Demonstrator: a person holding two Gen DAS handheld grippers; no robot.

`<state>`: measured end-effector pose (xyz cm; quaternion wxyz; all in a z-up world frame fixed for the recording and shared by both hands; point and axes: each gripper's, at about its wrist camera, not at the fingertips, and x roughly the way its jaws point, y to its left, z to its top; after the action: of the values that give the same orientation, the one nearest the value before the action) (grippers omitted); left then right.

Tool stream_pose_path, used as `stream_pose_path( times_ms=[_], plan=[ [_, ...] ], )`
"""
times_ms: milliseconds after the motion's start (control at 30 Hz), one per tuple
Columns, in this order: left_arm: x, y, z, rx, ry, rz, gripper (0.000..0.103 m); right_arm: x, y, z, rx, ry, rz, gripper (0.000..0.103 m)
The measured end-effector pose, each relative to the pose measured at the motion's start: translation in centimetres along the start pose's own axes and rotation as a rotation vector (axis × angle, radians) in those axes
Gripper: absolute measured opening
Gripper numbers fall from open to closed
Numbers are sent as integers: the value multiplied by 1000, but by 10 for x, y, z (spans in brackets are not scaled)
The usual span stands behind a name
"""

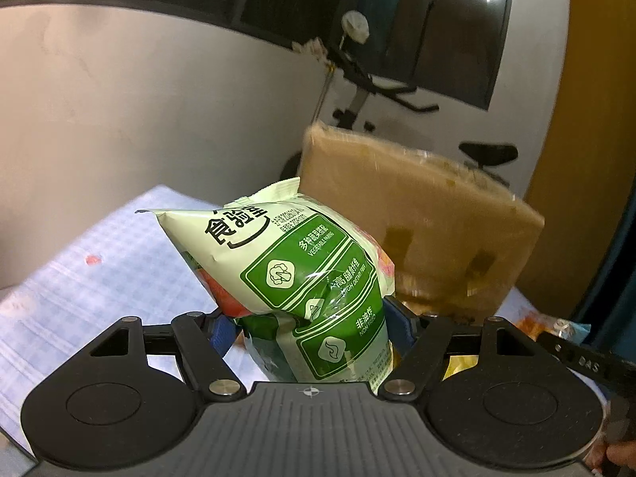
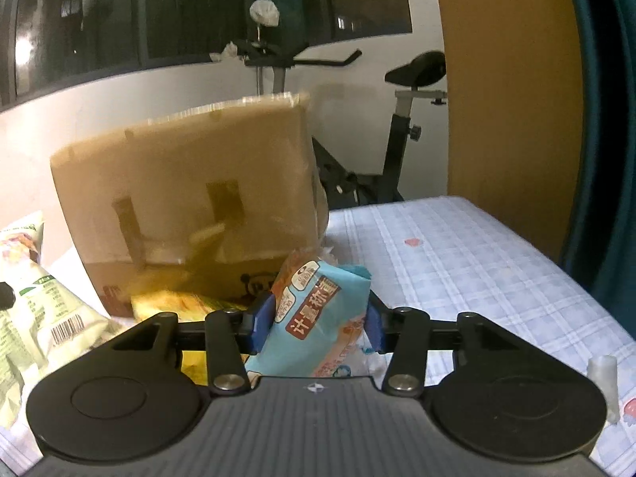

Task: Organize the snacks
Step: 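Lift both held bags and carry them over the lined box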

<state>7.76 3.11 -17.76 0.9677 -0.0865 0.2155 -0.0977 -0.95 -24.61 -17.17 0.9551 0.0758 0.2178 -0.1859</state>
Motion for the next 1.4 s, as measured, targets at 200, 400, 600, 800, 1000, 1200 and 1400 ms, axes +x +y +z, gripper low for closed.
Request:
stream_pose_path(
  times_ms=[200,400,600,800,1000,1200,1400],
  plan=[
    [-19,2,24,11,-60,-1,76,-14,-4,12,5,-45,9,44],
    [-34,0,39,24,-97,-22,76,-27,-7,28,22,-91,36,42],
    [-42,-7,50,49,-121,-61,76,-40,-8,52,30,-152,63,42],
    [-41,-17,73,87,-147,-115,76,-50,-11,87,52,-215,107,42],
    [-30,-30,103,131,-163,-157,76,-42,-7,132,45,-280,150,41],
    [0,-54,126,205,-182,-154,76,-17,7,175,9,-342,195,41],
    [42,-69,141,227,-143,-155,76,33,29,192,-92,-334,262,40]
  ],
)
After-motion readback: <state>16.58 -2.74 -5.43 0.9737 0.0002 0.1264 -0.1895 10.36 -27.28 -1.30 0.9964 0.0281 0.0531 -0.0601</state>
